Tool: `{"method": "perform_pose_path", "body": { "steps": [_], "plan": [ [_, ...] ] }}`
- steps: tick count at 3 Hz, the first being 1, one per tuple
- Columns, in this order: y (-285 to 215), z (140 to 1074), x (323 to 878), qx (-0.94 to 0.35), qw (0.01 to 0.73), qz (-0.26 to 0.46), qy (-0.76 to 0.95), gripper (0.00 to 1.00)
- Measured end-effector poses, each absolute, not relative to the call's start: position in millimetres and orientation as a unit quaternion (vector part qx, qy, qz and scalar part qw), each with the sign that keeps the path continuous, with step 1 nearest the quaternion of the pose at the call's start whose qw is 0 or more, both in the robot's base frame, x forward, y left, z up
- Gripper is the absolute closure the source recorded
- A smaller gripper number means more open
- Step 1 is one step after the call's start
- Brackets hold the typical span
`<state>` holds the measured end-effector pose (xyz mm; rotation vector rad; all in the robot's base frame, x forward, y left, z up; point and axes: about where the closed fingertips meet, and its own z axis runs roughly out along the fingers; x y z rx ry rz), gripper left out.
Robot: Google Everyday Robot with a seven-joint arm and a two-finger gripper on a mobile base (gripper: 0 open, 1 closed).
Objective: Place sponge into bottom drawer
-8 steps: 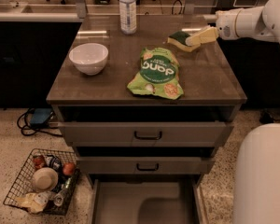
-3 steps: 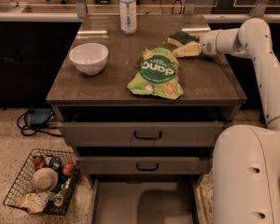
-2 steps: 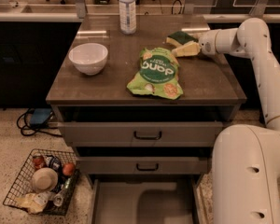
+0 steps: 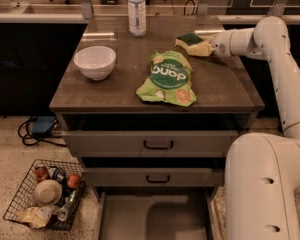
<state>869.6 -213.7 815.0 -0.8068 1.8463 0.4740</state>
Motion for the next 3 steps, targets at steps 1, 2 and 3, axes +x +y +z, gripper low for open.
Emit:
{"method": "perform_pose_path", "body": {
  "steps": [1,2,3],
  "plan": [
    [-213.4,815.4,869.7,-0.335,0.51,0.197,0.767,1.0],
    [-213.4,815.4,869.7,-0.335,0.51,0.197,0.767,1.0],
    [-213.4,817.9,869.0,-0.337,0.51,0.195,0.767,1.0]
  ]
}}
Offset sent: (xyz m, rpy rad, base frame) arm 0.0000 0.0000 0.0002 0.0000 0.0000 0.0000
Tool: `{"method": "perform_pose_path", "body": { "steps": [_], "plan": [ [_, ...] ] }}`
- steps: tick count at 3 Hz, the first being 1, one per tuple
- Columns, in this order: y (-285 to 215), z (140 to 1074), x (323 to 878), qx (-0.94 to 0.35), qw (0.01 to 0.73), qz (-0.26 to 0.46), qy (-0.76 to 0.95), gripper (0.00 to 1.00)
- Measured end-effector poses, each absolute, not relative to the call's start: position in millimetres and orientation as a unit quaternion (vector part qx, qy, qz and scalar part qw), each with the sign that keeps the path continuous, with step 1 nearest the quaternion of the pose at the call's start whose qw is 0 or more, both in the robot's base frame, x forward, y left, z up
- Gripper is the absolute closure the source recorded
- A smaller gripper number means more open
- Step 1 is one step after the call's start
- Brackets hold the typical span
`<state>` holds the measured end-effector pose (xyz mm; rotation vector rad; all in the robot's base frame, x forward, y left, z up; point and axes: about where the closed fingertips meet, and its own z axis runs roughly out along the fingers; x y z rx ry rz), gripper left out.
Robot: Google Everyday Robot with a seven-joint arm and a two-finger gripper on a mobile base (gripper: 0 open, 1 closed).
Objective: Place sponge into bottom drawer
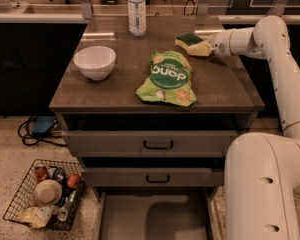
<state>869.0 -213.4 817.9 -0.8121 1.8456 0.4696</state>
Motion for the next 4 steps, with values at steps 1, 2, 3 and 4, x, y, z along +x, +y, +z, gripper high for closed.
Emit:
{"method": "perform_pose_path", "body": {
  "steps": [1,2,3,4],
  "plan": [
    [-227,853,858,-0.347,0.516,0.165,0.766,1.0],
    [-251,901,837,-0.351,0.52,0.109,0.771,1.0],
    [-269,939,802,-0.353,0.516,0.063,0.778,1.0],
    [-282,972,759,-0.347,0.519,0.028,0.78,1.0]
  ]
}}
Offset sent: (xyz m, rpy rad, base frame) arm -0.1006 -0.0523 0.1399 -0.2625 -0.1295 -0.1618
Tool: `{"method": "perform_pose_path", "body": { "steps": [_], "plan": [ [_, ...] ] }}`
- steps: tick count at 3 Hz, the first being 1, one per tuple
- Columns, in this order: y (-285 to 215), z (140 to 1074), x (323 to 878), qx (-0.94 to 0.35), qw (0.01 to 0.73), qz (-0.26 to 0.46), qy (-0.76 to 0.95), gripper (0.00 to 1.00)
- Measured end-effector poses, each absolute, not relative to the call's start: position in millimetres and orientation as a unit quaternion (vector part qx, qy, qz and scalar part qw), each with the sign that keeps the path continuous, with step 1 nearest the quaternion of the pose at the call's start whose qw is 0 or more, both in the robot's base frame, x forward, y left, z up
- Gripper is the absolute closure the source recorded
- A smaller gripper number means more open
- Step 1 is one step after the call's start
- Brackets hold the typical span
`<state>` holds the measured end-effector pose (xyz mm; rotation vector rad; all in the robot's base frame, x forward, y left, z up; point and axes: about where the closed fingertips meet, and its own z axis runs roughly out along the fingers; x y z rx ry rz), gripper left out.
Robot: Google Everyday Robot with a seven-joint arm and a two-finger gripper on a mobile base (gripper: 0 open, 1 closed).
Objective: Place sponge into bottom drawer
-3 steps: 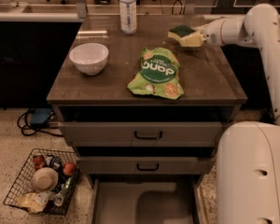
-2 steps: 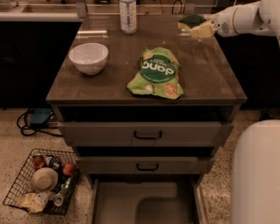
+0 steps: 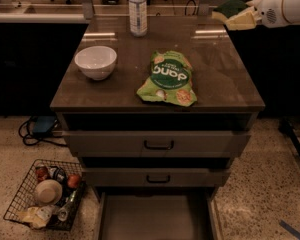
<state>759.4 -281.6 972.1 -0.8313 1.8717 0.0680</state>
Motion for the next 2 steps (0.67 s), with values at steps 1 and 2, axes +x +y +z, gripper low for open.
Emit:
{"method": "perform_pose_path", "body": {
  "steps": [1,2],
  "plan": [
    [-286,974,706,-0.345,0.51,0.025,0.788,1.0],
    [-293,969,633,-0.347,0.509,0.039,0.787,1.0]
  ]
}}
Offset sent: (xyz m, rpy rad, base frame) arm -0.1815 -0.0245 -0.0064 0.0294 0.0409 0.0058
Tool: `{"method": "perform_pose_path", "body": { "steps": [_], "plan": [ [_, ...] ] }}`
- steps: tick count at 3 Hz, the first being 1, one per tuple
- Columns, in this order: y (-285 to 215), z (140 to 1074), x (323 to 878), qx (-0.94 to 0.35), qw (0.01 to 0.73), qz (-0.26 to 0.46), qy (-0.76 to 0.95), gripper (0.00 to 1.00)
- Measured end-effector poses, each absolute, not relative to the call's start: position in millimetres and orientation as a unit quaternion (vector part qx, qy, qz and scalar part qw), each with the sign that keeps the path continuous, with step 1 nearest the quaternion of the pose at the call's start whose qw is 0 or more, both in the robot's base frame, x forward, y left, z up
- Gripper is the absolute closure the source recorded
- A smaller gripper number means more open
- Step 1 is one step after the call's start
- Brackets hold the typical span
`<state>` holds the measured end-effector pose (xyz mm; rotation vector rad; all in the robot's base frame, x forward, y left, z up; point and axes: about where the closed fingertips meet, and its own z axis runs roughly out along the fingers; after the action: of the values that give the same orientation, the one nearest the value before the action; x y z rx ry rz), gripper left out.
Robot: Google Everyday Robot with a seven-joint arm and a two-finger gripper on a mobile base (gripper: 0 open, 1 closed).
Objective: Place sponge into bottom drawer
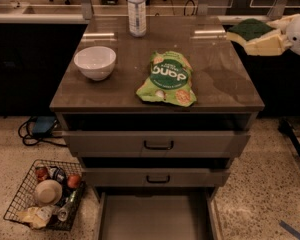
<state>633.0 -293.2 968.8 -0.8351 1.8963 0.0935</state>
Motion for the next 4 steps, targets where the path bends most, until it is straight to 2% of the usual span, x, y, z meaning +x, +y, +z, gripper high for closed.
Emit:
{"method": "perform_pose_path", "body": {
  "steps": [3,4],
  "plan": [
    [-324,945,529,-0.4,0.483,0.053,0.777,1.0],
    [-339,912,500,-0.409,0.463,0.101,0.78,1.0]
  ]
}}
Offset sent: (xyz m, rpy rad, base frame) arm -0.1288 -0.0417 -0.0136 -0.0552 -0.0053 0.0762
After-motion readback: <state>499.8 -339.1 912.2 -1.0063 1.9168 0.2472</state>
